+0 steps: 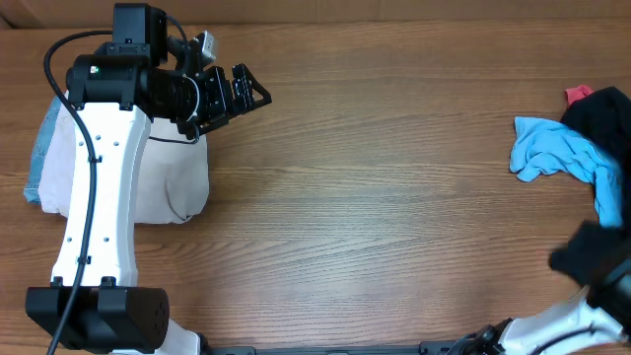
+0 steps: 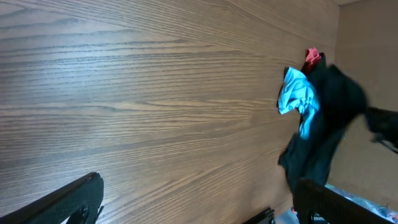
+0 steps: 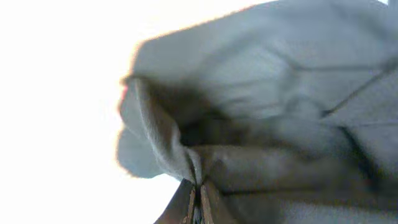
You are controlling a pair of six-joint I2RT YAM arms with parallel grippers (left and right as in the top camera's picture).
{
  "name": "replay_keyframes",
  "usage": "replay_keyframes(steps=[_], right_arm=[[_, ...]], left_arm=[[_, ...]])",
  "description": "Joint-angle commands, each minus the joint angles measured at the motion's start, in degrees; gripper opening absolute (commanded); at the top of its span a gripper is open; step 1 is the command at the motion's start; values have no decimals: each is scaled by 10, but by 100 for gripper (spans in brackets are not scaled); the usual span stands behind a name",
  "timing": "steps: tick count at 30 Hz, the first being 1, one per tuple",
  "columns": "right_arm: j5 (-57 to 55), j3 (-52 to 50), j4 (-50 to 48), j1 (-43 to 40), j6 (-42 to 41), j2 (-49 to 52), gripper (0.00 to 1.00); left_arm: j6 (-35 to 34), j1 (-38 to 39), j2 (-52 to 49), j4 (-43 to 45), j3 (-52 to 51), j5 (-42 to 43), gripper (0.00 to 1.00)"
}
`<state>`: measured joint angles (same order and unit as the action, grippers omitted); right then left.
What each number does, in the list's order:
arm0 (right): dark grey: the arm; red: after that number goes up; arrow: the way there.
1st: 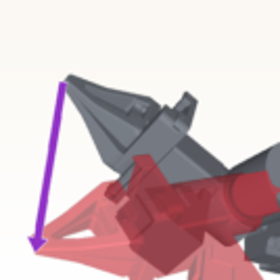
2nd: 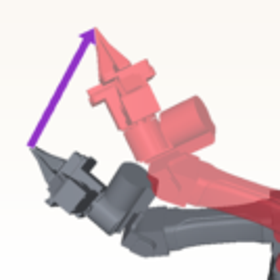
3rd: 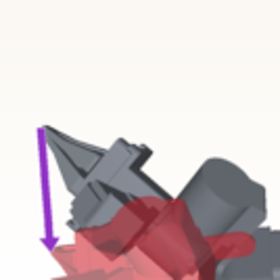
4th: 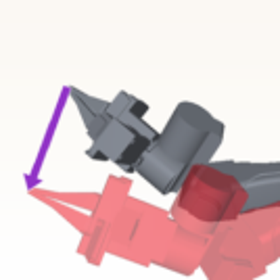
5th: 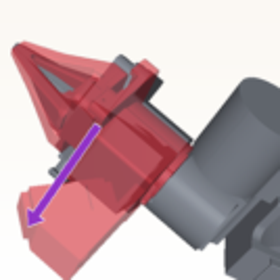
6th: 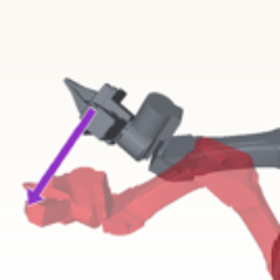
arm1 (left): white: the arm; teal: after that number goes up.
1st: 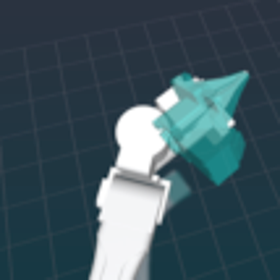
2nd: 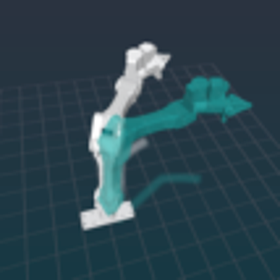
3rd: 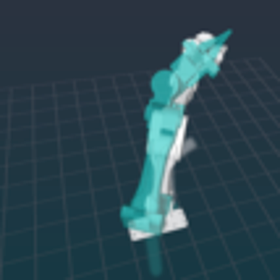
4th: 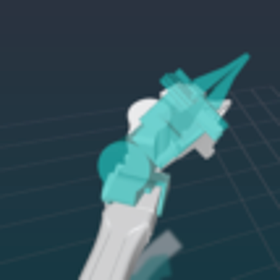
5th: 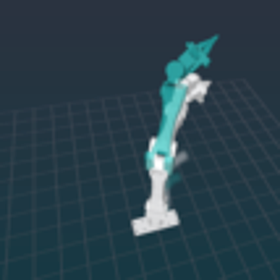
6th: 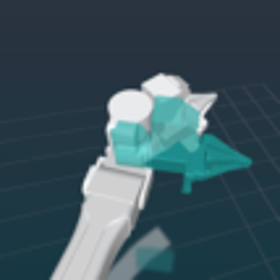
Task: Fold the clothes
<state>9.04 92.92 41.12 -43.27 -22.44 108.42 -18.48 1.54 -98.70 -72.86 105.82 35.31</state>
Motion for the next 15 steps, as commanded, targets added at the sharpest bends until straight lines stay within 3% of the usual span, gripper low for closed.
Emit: replay_keyframes(steps=[1, 8, 15], right_arm=[[107, 9, 29, 35, -1, -112, 4], [148, 9, 120, 172, -4, -145, 4], [159, 9, 55, 353, -6, -145, 4]], left_arm=[[5, 4, 2, 0, 13, 3, 100], [31, 3, 2, -16, 21, 7, 100], [68, 3, 2, -54, 48, 1, 100]])
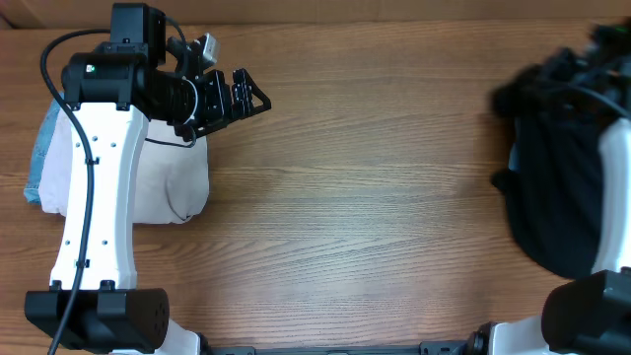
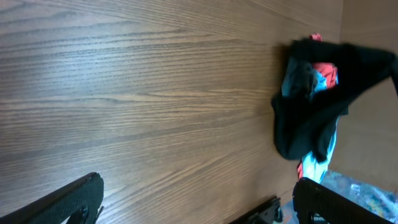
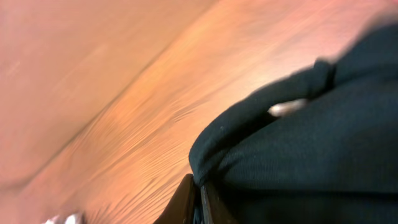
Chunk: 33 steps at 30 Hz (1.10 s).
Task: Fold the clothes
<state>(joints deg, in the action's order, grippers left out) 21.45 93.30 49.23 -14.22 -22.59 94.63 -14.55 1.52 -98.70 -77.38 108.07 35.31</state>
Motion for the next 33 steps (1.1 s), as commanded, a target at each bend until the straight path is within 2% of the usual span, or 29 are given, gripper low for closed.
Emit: replay_keyframes(steps=[1, 3, 6, 8, 9, 10, 11, 13, 15, 17, 21, 24, 29, 33], right_arm=[[40, 5, -40, 81, -9, -7, 4], [54, 5, -100, 137, -17, -8, 5], [51, 5, -147, 158, -17, -8, 5], [21, 5, -178, 163, -29, -7, 10], [5, 5, -186, 163, -32, -6, 17], [-16, 5, -193, 162, -32, -4, 32], [-49, 5, -200, 162, -31, -2, 62], [-107, 5, -193, 156, -31, 0, 75], [-148, 5, -174, 146, -29, 2, 84], [-161, 5, -123, 122, -26, 3, 88], [-160, 5, -30, 93, -25, 3, 89], [-161, 5, 38, 79, -24, 5, 89], [-151, 5, 92, 77, -25, 5, 90], [-136, 5, 132, 77, -26, 5, 90]], left_arm=[[30, 4, 3, -13, 29, 1, 100], [43, 3, 5, -25, 35, -10, 100], [43, 3, 6, -28, 35, -30, 100], [44, 4, 6, -26, 35, -31, 100], [45, 5, 6, -25, 35, -31, 100], [48, 6, 6, -24, 35, -31, 100], [54, 9, 6, -23, 35, -31, 100], [56, 14, 6, -24, 35, -34, 100], [64, 26, 6, -26, 35, -46, 100], [71, 52, 5, -29, 33, -90, 100], [68, 108, 5, -29, 10, -188, 100], [14, 164, 4, -12, -51, -276, 100], [-46, 219, -16, 119, -205, -285, 99], [-97, 217, -71, 229, -255, -278, 98]])
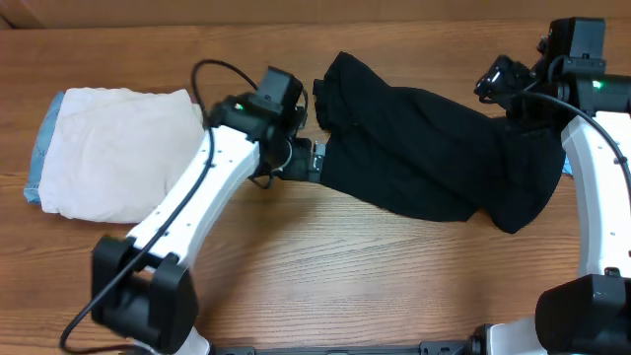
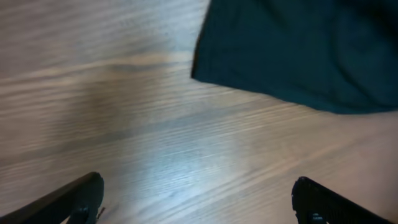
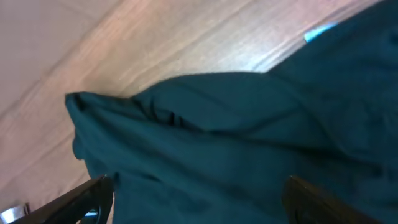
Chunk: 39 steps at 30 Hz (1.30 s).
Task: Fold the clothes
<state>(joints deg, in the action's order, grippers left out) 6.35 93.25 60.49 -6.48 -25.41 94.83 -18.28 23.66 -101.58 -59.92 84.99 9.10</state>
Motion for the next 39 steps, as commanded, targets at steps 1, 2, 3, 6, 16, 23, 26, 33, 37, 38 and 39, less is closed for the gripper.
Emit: replay_keyframes(steps=[1, 2, 3, 6, 16, 23, 26, 33, 37, 38, 39], right_arm=[[21, 6, 28, 0, 3, 3, 90], [23, 6, 32, 0, 3, 3, 90], [23, 6, 38, 0, 3, 3, 91], [23, 6, 49, 0, 3, 3, 91], [23, 6, 52, 0, 3, 3, 91], [16, 6, 57, 0, 3, 3, 91], [-12, 6, 60, 0, 3, 3, 91], [-59, 6, 61, 0, 3, 3, 92], [-59, 6, 61, 0, 3, 3, 95], [-59, 6, 61, 0, 3, 3, 95], [-59, 6, 61, 0, 3, 3, 95]], left_arm=[[-59, -5, -58, 76, -24, -1, 96], [-59, -4, -71, 93, -24, 8, 94], [-56, -3, -84, 108, -24, 10, 91], [-33, 2, -138, 160, -24, 3, 81], [53, 14, -203, 231, -24, -12, 69], [81, 21, -224, 227, -23, -14, 12], [93, 23, -224, 169, -5, -17, 4], [69, -48, -223, -100, 170, -37, 4], [103, -58, -225, -74, 174, 22, 25], [117, -56, -228, -56, 172, 42, 40], [123, -50, -229, -38, 169, 56, 52]])
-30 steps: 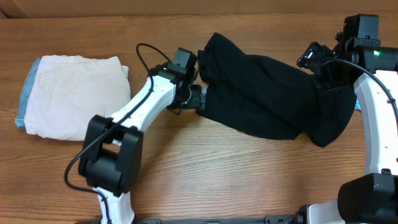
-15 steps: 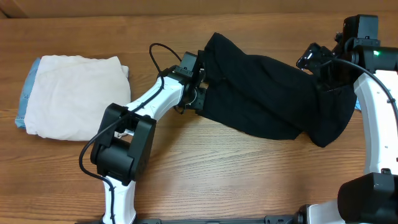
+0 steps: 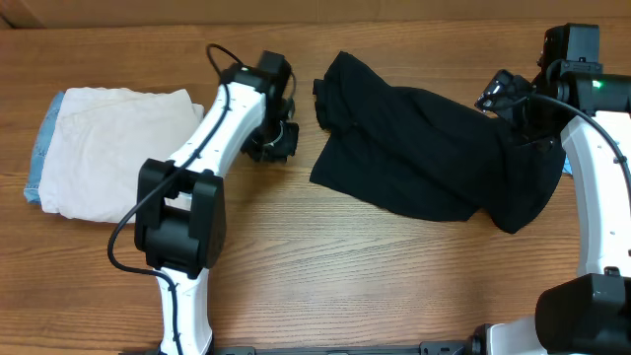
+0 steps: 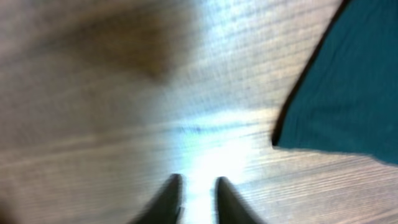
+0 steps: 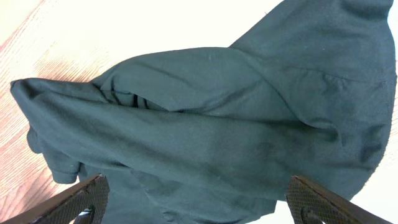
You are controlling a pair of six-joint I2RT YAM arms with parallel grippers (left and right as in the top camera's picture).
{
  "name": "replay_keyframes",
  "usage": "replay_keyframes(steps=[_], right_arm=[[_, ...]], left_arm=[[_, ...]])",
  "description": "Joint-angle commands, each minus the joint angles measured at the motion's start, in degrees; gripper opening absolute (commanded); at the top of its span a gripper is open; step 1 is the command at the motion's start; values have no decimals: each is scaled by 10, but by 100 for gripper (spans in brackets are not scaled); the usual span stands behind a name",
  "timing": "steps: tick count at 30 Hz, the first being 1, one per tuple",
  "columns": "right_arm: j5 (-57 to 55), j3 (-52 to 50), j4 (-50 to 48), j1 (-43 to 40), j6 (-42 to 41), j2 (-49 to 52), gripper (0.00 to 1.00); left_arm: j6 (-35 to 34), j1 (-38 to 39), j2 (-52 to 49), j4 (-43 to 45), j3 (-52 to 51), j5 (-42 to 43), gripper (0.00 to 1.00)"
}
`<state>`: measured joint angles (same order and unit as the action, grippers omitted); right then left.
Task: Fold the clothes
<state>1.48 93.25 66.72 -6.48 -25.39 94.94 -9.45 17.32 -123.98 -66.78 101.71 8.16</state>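
A black garment [image 3: 434, 148] lies spread and rumpled across the middle and right of the table. It fills the right wrist view [image 5: 236, 124], and its left edge shows in the left wrist view [image 4: 342, 93]. My left gripper [image 3: 273, 141] is low over bare wood just left of that edge. Its fingers [image 4: 168, 198] are almost together with nothing between them. My right gripper [image 3: 501, 95] hovers over the garment's right part. It stands open [image 5: 198, 186], holding nothing.
A folded white garment [image 3: 118, 148] lies at the far left on a blue one [image 3: 35, 170]. A sliver of blue cloth [image 3: 565, 168] shows at the right behind the right arm. The left arm [image 3: 197, 168] reaches up from the front edge.
My left gripper was open at the black garment's lower left edge; now it is shut, a little further left over bare wood. The right gripper stays open over the garment, which has barely changed.
My right gripper was shut on the black garment at the far right, by a blue cloth, while the left arm rested open over the white pile. The garment then hung bunched at the right. Later it lay spread mid-table with both grippers open. Now the left is shut.
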Motion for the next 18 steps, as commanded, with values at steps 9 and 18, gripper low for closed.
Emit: replay_keyframes(steps=[9, 18], right_arm=[[-10, 6, 9, 0, 3, 2, 95], [-10, 6, 13, 0, 3, 2, 95]], left_arm=[[73, 94, -51, 84, -4, 28, 88], [100, 94, -103, 75, -4, 103, 72]])
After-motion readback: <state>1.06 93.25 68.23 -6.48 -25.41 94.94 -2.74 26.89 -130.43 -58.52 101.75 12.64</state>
